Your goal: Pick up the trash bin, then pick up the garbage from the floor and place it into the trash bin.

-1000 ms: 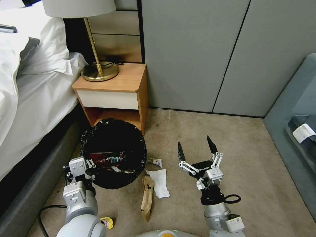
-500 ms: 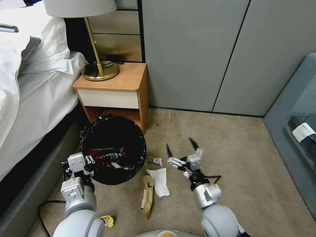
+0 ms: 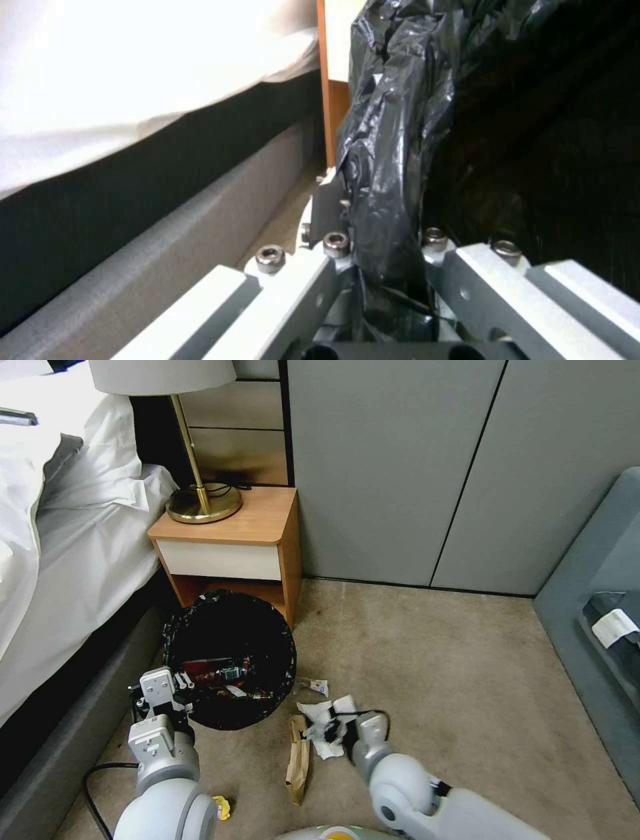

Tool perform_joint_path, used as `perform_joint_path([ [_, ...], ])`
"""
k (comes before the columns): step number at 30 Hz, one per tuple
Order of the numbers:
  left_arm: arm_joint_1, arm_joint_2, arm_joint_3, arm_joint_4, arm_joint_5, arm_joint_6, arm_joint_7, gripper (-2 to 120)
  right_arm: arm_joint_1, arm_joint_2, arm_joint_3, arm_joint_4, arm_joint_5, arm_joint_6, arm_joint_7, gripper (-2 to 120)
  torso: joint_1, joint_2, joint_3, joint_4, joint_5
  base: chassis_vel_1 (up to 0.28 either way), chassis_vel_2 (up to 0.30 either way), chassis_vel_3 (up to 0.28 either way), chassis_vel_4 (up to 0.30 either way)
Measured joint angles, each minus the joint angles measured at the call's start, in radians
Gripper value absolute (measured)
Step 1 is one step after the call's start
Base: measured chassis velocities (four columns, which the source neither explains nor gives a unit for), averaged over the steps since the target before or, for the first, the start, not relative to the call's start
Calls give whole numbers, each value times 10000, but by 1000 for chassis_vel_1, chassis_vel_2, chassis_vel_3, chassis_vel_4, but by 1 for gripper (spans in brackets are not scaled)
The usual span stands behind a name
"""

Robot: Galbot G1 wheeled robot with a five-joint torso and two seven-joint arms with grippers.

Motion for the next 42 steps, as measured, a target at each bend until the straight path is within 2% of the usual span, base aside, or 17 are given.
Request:
perform_joint_path([
  [6,49,-86,-14,55,71,-60,0,1,734,419,-682,-935,604,-396,-66,100,0,0,0,-2,0,0,0,0,0],
  [8,77,-120,-27,121,97,-116,-4,1,1100,817,-897,-1493,719,-521,-246,100,0,0,0,0,-3,0,0,0,0],
  [17,-33,-125,-42,246,13,-117,-9,1,1240,2162,-773,-3570,83,-179,-933,100,1,0,-1,-1,-1,0,0,0,0],
  [28,-32,-131,11,276,12,-115,-9,1,815,2401,-564,-4180,-441,168,-1195,100,0,0,-1,-1,0,0,0,0,0],
  [30,-35,-131,12,286,12,-118,-9,1,757,2379,-543,-4201,-526,232,-1254,96,0,0,-1,-1,0,0,0,0,0],
  [33,-30,-121,37,298,28,-123,-9,1,567,2237,-413,-4139,-837,424,-1468,80,0,0,-1,-1,0,0,0,0,0],
  [35,-37,-119,46,298,30,-123,-9,1,556,2230,-391,-4112,-856,436,-1468,76,0,0,-1,-1,0,0,0,0,0],
  [37,-68,-101,88,297,46,-123,-9,1,550,2221,-300,-4021,-911,476,-1464,65,0,0,-1,-1,0,0,0,0,0],
  [39,-78,-92,104,297,49,-119,-8,1,557,2221,-284,-4004,-942,494,-1460,63,0,0,-1,-1,0,0,0,0,0],
  [41,-90,-78,147,338,80,-110,-3,1,595,2184,-250,-3961,-1010,566,-1452,51,0,0,-1,-1,0,0,0,0,0],
  [42,-90,-78,147,338,80,-110,-3,1,595,2184,-250,-3961,-1010,566,-1452,51,0,0,-1,-1,0,0,0,0,0],
])
